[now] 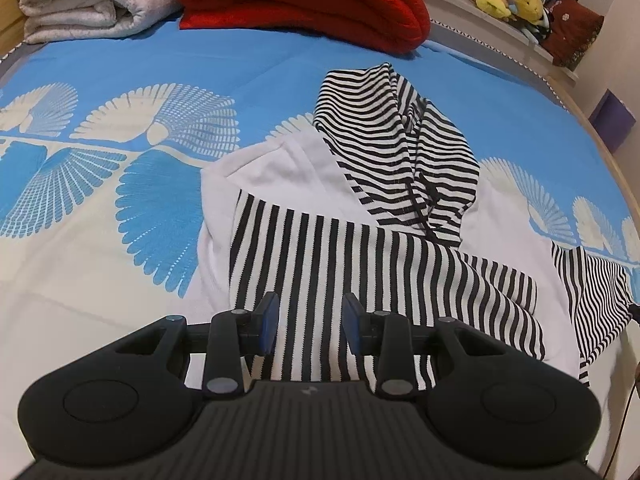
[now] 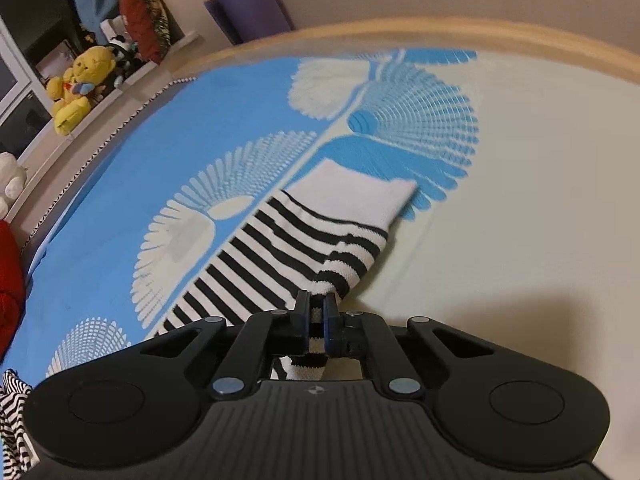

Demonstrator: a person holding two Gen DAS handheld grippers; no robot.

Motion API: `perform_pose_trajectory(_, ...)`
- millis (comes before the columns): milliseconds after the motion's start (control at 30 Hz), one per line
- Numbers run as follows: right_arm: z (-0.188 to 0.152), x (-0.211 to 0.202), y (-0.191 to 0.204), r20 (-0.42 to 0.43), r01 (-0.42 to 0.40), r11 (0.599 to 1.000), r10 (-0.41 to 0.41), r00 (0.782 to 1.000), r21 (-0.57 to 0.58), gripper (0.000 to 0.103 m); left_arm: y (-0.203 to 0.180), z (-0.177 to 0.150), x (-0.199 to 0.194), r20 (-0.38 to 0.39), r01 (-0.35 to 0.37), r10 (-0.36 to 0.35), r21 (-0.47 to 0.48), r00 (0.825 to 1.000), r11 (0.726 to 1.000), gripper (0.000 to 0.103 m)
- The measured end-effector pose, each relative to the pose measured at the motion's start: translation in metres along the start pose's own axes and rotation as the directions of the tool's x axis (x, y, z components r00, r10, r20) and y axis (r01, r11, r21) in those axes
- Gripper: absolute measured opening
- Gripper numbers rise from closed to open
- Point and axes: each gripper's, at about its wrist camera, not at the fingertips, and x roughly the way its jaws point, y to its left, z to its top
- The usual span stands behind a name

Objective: Fold small clothes
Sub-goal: 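Fold the held sleeve across the body with the right tool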

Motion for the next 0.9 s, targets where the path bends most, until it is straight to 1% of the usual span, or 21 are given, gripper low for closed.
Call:
perform_pose_trajectory(167, 0.002, -0.006, 0.007, 0.031, 0.022, 1.000, -0.021, 0.999, -0.011, 0.005, 0.006, 0.003, -0.003, 0.004, 0.001, -0.001, -0.012, 1.000, 1.000, 0.038)
perform_pose_trajectory(233, 0.003, -0.016, 0.021, 0.073, 0.036, 0.998, -0.033, 0.997, -0.052, 0.004, 0.010, 0.006, -0.006, 0.013, -0.001, 0.001, -0.024, 1.000, 1.000, 0.038)
perform_pose_trajectory(300, 0.000, -0.038, 0.054, 0.164, 0.020, 0.988, 0.006, 0.987, -0.156, 0.004, 0.019, 0.010, -0.011, 0.028, -0.005, 0.007, -0.044, 1.000, 0.999, 0.038)
perform_pose_trajectory(333, -0.006, -0.056, 0.082, 0.228, 0.000, 0.967, 0.060, 0.972, -0.254, 0.004, 0.025, 0.013, -0.014, 0.038, -0.010, 0.012, -0.060, 0.999, 0.998, 0.038)
perform_pose_trajectory(367, -0.014, -0.073, 0.104, 0.275, -0.022, 0.943, 0.119, 0.954, -0.332, 0.004, 0.031, 0.017, -0.018, 0.047, -0.014, 0.018, -0.078, 0.999, 0.997, 0.038)
perform_pose_trajectory(400, -0.028, -0.095, 0.131, 0.319, -0.053, 0.904, 0.205, 0.925, -0.425, 0.004, 0.040, 0.020, -0.022, 0.058, -0.018, 0.024, -0.101, 0.998, 0.995, 0.038)
perform_pose_trajectory(433, -0.049, -0.118, 0.159, 0.327, -0.106, 0.848, 0.312, 0.892, -0.520, 0.004, 0.047, 0.024, -0.025, 0.065, -0.021, 0.029, -0.119, 0.998, 0.993, 0.038)
perform_pose_trajectory(467, -0.075, -0.141, 0.186, 0.272, -0.206, 0.765, 0.446, 0.852, -0.610, 0.004, 0.054, 0.028, -0.028, 0.072, -0.022, 0.033, -0.140, 0.997, 0.990, 0.038)
perform_pose_trajectory(500, -0.102, -0.163, 0.208, 0.183, -0.319, 0.667, 0.568, 0.802, -0.674, 0.004, 0.061, 0.033, -0.031, 0.078, -0.022, 0.034, -0.156, 0.996, 0.988, 0.038)
perform_pose_trajectory(533, -0.133, -0.183, 0.225, 0.075, -0.430, 0.560, 0.665, 0.743, -0.708, 0.004, 0.068, 0.037, -0.035, 0.086, -0.019, 0.034, -0.174, 0.996, 0.985, 0.038)
perform_pose_trajectory(567, -0.161, -0.198, 0.239, -0.047, -0.528, 0.461, 0.721, 0.691, -0.713, 0.005, 0.075, 0.040, -0.039, 0.095, -0.014, 0.033, -0.191, 0.995, 0.981, 0.038)
perform_pose_trajectory(600, -0.189, -0.207, 0.251, -0.197, -0.629, 0.373, 0.735, 0.649, -0.683, 0.005, 0.082, 0.044, -0.043, 0.105, -0.009, 0.032, -0.211, 0.994, 0.977, 0.038)
perform_pose_trajectory(633, -0.218, -0.209, 0.262, -0.376, -0.729, 0.301, 0.700, 0.607, -0.615, 0.006, 0.087, 0.046, -0.047, 0.113, -0.005, 0.031, -0.225, 0.993, 0.974, 0.038)
perform_pose_trajectory(667, -0.245, -0.208, 0.268, -0.503, -0.788, 0.279, 0.642, 0.579, -0.549, 0.006, 0.092, 0.048, -0.049, 0.117, -0.001, 0.030, -0.238, 0.993, 0.971, 0.038)
perform_pose_trajectory(700, -0.261, -0.207, 0.269, -0.571, -0.809, 0.284, 0.591, 0.570, -0.515, 0.006, 0.096, 0.048, -0.051, 0.118, 0.002, 0.029, -0.247, 0.993, 0.969, 0.038)
perform_pose_trajectory(733, -0.277, -0.207, 0.271, -0.639, -0.818, 0.302, 0.514, 0.572, -0.490, 0.006, 0.100, 0.049, -0.052, 0.116, 0.006, 0.025, -0.259, 0.993, 0.966, 0.038)
perform_pose_trajectory(767, -0.284, -0.208, 0.272, -0.668, -0.807, 0.325, 0.452, 0.591, -0.494, 0.006, 0.104, 0.049, -0.052, 0.111, 0.015, 0.016, -0.272, 0.994, 0.962, 0.038)
perform_pose_trajectory(800, -0.286, -0.212, 0.271, -0.666, -0.785, 0.351, 0.415, 0.620, -0.511, 0.010, 0.106, 0.049, -0.051, 0.104, 0.024, 0.005, -0.282, 0.995, 0.959, 0.038)
perform_pose_trajectory(833, -0.279, -0.217, 0.268, -0.647, -0.765, 0.389, 0.411, 0.642, -0.512, 0.014, 0.108, 0.048, -0.050, 0.096, 0.035, -0.007, -0.290, 0.995, 0.956, 0.038)
perform_pose_trajectory(867, -0.271, -0.220, 0.266, -0.632, -0.753, 0.424, 0.414, 0.655, -0.503, 0.016, 0.110, 0.047, -0.049, 0.087, 0.046, -0.021, -0.299, 0.996, 0.953, 0.038)
perform_pose_trajectory(900, -0.261, -0.220, 0.264, -0.618, -0.738, 0.457, 0.412, 0.670, -0.496, 0.020, 0.113, 0.046, -0.045, 0.075, 0.056, -0.034, -0.312, 0.997, 0.948, 0.038)
